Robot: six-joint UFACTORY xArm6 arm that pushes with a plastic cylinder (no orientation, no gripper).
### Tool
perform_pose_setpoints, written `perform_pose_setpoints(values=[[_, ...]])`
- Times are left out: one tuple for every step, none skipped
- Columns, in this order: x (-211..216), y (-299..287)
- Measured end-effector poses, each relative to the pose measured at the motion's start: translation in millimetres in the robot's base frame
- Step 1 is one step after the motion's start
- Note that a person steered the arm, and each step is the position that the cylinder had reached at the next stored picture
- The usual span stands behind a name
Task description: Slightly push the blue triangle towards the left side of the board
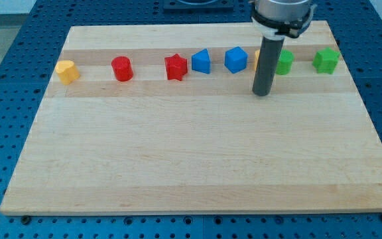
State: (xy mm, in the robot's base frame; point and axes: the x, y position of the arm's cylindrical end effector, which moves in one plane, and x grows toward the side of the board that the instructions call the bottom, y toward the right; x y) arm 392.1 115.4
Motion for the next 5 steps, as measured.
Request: perform_pose_setpoints(values=[[-16.4,-19.3],[-35.6,-51.2],[-49.5,-73.4],[-75.6,-92.2],[-93.9,-93.7]])
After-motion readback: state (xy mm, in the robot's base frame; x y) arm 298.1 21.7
